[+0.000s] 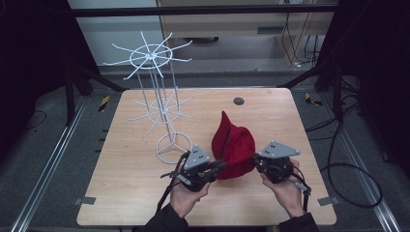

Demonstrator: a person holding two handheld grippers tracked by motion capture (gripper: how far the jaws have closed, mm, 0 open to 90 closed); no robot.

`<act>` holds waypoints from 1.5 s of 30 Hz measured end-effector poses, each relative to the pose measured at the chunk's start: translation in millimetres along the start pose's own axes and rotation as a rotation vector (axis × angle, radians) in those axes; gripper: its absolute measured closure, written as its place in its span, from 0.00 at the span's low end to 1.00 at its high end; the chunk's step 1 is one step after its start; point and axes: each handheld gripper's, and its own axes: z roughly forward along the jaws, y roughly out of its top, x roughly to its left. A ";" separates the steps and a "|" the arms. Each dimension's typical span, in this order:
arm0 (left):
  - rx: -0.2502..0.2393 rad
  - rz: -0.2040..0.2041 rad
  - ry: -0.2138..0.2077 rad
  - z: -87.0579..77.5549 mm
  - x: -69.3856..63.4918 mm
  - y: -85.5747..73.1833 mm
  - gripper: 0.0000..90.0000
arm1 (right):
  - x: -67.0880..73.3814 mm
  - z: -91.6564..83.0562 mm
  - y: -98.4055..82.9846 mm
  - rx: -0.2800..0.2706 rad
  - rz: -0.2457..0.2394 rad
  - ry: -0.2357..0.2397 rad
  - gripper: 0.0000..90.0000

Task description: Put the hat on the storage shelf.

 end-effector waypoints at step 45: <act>-0.011 0.260 0.130 -0.5 2.0 35.1 0.38 | 18.5 9.8 15.9 0.011 -0.096 0.075 0.98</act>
